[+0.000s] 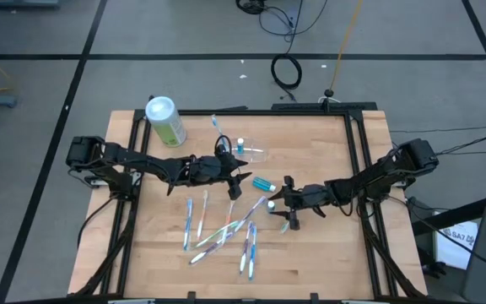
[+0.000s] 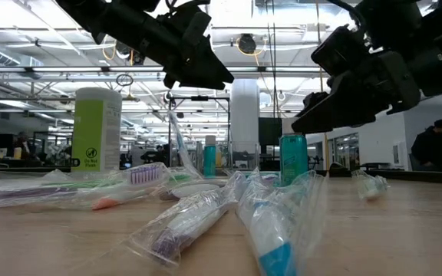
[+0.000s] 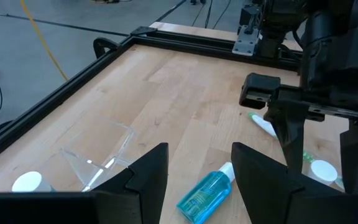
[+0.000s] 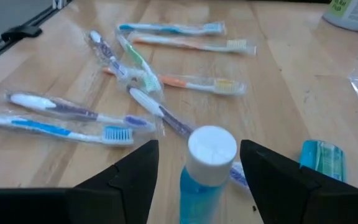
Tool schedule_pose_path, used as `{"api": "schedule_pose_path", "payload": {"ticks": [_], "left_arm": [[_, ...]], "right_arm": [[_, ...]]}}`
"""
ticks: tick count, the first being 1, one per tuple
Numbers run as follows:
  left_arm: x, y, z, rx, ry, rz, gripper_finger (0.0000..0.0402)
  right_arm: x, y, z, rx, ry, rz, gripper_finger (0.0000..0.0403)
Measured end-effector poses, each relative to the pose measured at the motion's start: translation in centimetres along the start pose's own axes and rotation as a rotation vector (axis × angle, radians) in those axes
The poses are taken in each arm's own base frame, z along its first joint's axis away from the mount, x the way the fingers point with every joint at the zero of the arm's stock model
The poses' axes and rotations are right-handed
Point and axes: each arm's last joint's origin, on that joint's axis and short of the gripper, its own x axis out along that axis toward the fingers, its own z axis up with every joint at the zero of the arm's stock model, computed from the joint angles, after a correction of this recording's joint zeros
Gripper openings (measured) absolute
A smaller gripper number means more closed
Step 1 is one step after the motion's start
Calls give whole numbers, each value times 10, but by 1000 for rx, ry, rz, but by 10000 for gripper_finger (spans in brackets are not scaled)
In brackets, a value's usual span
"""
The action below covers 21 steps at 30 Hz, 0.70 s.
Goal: Pick & Place toothbrushing station
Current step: Put the bottom blue mouthwash into the transparent organizer
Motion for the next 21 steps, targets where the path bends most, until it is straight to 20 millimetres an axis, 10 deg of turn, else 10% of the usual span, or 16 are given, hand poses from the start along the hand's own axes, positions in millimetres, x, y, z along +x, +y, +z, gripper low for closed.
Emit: {"api": "schedule_pose_path", "payload": {"ticks": [21], "left_arm": [[0, 0, 0, -2, 0, 0, 184]], "right_arm": [[0, -2, 1, 4, -8, -14, 95]]}}
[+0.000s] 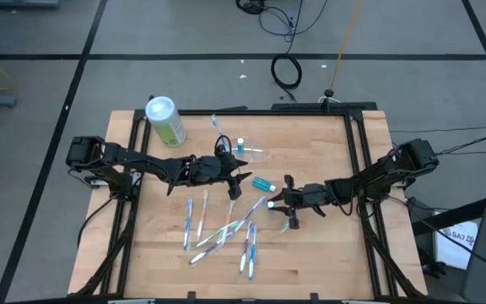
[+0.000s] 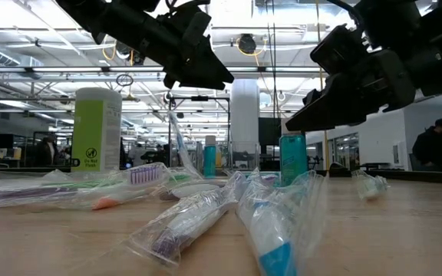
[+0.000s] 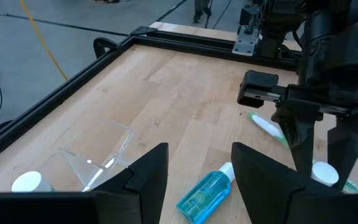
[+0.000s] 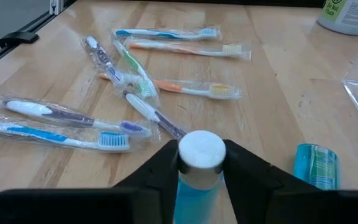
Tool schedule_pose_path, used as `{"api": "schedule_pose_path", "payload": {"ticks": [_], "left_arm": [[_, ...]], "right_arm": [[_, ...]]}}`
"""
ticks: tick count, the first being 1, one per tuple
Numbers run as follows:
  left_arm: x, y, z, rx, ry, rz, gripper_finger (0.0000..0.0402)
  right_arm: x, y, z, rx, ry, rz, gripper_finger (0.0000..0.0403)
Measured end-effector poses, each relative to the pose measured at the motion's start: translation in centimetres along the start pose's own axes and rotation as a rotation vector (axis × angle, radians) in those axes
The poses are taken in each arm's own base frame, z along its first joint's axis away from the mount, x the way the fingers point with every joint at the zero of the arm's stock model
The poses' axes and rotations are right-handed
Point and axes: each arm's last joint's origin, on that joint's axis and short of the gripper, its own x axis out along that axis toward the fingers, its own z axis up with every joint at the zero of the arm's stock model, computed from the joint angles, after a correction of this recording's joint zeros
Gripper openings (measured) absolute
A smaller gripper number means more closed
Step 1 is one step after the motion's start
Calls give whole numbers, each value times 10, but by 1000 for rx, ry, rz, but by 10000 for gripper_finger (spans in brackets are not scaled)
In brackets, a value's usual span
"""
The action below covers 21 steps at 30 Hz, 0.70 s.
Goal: Pick & Place toothbrushing station
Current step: Put the bottom blue mouthwash into the transparent organizer
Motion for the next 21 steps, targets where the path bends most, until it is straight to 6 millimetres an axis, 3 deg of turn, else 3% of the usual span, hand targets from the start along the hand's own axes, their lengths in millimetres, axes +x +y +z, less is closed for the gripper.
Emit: {"api": "schedule_pose_path", "payload": {"ticks": [9, 21], "left_arm": [[0, 0, 0, 0, 0, 0, 184], [0, 0, 0, -1, 1, 0, 184]], "right_arm": [[0, -2, 1, 2, -11, -6, 87], [-5, -7, 19, 24, -140, -12, 87]]}}
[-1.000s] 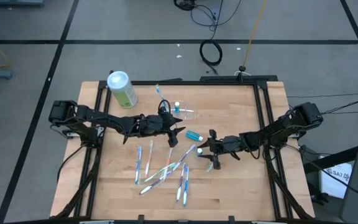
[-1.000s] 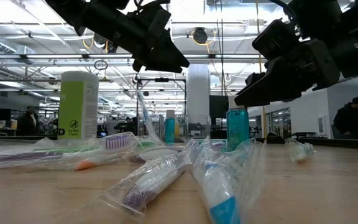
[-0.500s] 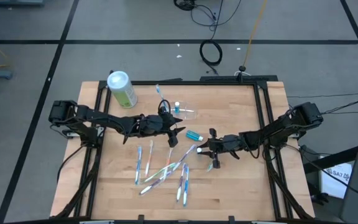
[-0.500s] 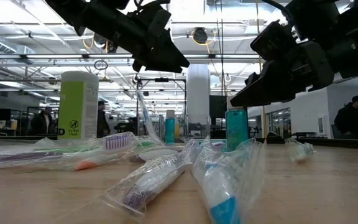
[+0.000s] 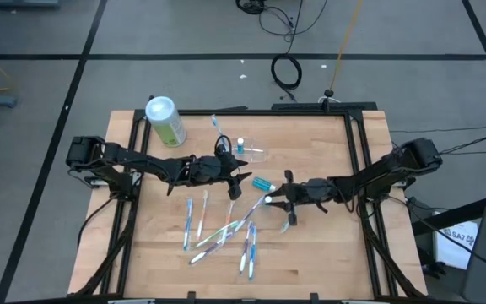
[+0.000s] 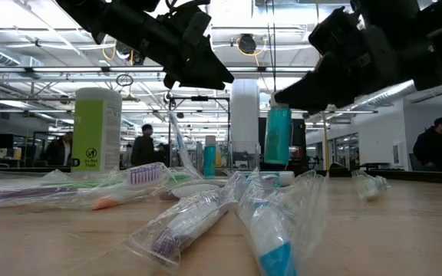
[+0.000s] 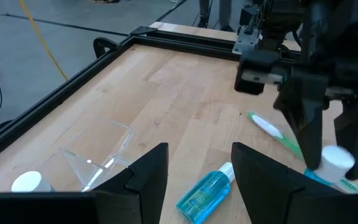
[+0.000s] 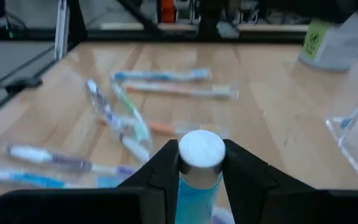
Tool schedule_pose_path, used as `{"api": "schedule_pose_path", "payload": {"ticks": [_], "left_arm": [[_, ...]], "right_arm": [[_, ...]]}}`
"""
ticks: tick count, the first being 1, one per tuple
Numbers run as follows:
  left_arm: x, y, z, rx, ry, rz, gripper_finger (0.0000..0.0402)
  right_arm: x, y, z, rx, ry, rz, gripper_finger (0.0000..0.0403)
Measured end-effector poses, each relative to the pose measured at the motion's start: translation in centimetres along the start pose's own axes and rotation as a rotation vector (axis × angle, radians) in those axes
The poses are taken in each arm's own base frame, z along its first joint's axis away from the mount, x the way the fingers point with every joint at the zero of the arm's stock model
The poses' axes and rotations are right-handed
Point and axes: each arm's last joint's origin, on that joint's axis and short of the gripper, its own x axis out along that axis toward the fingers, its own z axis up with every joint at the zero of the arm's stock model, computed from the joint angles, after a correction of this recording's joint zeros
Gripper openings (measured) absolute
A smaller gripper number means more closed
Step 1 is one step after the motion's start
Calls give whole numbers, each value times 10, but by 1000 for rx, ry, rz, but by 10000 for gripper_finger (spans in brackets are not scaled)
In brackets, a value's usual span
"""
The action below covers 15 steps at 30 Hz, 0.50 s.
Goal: Pick & Place toothbrushing station
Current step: Put the bottom blue mouthwash into the transparent organizer
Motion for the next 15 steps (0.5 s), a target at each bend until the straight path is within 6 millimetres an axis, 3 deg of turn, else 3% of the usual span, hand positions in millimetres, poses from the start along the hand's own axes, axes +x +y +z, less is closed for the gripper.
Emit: {"api": "schedule_pose_path", "payload": {"ticks": [15], "left_arm": [[0, 0, 1, -5, -14, -2, 184]], "right_arm": [[-5, -38, 64, 15, -31, -98, 87]]}}
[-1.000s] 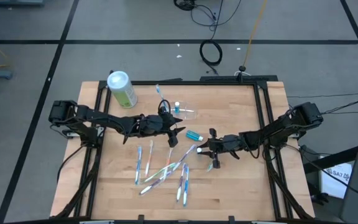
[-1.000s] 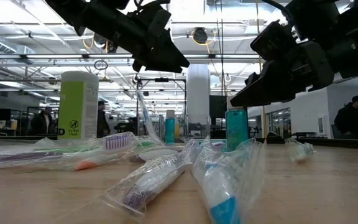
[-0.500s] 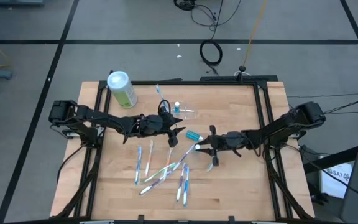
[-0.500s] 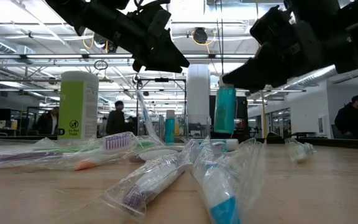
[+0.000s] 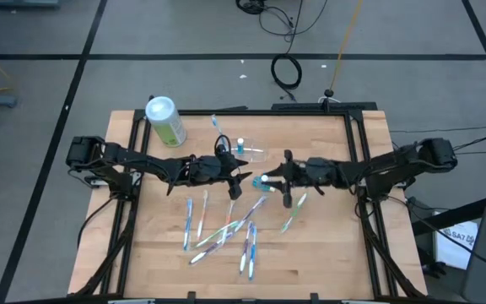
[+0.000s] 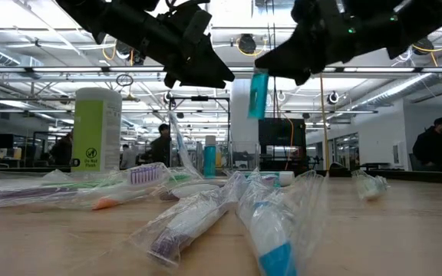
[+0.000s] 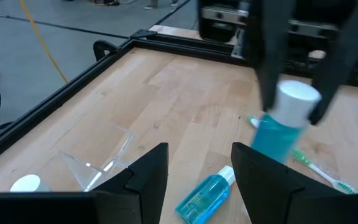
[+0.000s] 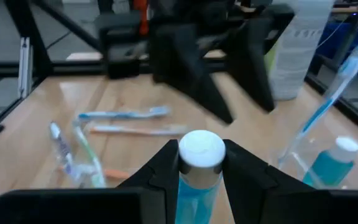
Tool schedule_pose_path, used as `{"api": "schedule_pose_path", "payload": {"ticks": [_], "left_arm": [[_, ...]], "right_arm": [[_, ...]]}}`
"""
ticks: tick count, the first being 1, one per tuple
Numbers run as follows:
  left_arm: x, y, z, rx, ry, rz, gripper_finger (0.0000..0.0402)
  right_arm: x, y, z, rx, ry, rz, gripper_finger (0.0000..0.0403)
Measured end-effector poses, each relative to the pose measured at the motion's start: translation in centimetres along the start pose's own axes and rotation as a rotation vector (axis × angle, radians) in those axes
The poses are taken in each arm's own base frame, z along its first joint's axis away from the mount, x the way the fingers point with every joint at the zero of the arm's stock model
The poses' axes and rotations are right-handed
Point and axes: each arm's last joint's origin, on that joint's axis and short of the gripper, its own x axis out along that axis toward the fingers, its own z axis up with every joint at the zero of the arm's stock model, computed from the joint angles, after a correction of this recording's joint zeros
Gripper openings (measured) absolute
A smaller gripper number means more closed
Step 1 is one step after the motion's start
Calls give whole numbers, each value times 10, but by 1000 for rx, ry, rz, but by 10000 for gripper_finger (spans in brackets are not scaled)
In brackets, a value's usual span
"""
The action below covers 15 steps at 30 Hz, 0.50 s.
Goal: Pick & Place toothbrushing station
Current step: Put the bottom blue mouthwash into the transparent organizer
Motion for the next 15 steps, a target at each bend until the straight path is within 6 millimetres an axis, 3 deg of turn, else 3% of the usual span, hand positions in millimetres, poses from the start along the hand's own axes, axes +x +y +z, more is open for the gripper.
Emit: {"api": "schedule_pose_path", "payload": {"ticks": [7, 15], "left_arm": [[0, 0, 0, -1, -4, -1, 184], [0, 0, 2, -4, -21, -3, 184]], "right_arm": [[1, -32, 5, 30, -24, -43, 87], [-1, -55, 13, 53, -87, -70, 87]]}}
